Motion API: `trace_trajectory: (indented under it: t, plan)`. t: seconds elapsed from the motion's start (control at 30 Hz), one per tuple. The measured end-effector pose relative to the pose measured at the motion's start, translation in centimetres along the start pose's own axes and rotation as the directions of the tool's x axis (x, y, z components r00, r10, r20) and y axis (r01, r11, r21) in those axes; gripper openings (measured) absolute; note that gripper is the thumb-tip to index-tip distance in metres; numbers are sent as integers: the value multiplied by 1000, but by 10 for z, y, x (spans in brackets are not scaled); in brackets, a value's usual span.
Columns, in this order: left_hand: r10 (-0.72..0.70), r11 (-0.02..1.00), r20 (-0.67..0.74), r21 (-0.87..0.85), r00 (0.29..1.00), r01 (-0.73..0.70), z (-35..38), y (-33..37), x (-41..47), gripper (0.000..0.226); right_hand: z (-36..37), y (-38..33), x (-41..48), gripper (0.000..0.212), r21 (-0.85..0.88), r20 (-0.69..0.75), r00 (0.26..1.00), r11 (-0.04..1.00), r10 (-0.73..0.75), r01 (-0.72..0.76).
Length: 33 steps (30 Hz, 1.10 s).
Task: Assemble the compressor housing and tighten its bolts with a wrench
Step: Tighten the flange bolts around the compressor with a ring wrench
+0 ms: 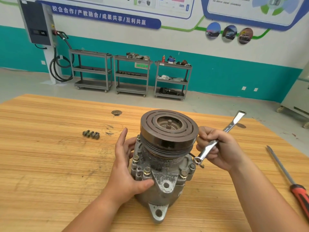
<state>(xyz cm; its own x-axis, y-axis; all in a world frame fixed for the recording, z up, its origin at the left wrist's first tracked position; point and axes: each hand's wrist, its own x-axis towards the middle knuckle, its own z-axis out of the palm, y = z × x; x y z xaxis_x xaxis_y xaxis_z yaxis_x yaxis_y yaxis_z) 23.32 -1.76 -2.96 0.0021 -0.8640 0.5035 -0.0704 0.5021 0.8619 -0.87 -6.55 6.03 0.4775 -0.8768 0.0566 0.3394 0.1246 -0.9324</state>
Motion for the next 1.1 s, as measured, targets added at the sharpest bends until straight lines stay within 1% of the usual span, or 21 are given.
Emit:
trace_trajectory:
  t: [0.07,0.17,0.27,0.33,0.4,0.5,0.57,0.63,0.7,0.73,0.83,0.87,0.93,1.03,1.07,1.1]
  plan:
    - [5,1000,2,-7,1000,-5,0,-1,0,124,-1,4,3,12,-17,39,999,999,38,-37]
    - [12,1000,3,-6,1000,-12,0,-2,0,124,-2,8,5,24,-67,51,995,994,92,-88]
    - [8,1000,0,-6,1000,-8,0,-2,0,124,-1,8,5,18,-87,18,995,991,103,-101]
    - [13,1000,-1,-6,1000,-13,0,-3,0,124,-2,10,2,30,-12,-31,997,998,66,-67]
    - [16,1000,-1,-3,1000,-16,0,-3,0,124,-1,14,-7,36,127,-60,998,992,-3,11]
    - [20,1000,-5,2,1000,-20,0,-3,1,122,1,21,-23,31,288,-97,993,954,-61,86]
    - [21,1000,-7,-5,1000,-21,0,-3,1,121,2,23,-32,26,301,-165,984,947,-63,111]
    - [23,1000,-6,-11,1000,-23,0,-3,0,120,2,23,-39,28,289,-227,972,950,-56,122]
    - [22,1000,-4,-9,1000,-22,0,-4,0,120,5,22,-44,18,271,-237,970,955,-59,124]
    - [21,1000,-4,-8,1000,-21,0,-4,0,121,6,20,-45,15,264,-221,973,957,-62,121]
    - [19,1000,-2,-10,1000,-19,0,-3,1,121,10,17,-47,52,262,-205,976,957,-71,125]
    - [19,1000,-2,-9,1000,-19,0,-2,1,121,13,14,-47,58,265,-205,976,956,-72,126]
    - [19,1000,-2,-9,1000,-19,0,-2,0,123,16,10,-48,58,275,-151,985,954,-81,121]
    - [17,1000,-2,-4,1000,-17,0,0,0,125,13,7,-56,47,335,30,995,938,-98,82]
    - [17,1000,-2,-4,1000,-17,0,0,0,125,9,7,-61,42,374,105,987,924,-119,71]
    - [14,1000,-3,-5,1000,-14,0,0,0,126,8,7,-66,39,404,153,974,910,-165,91]
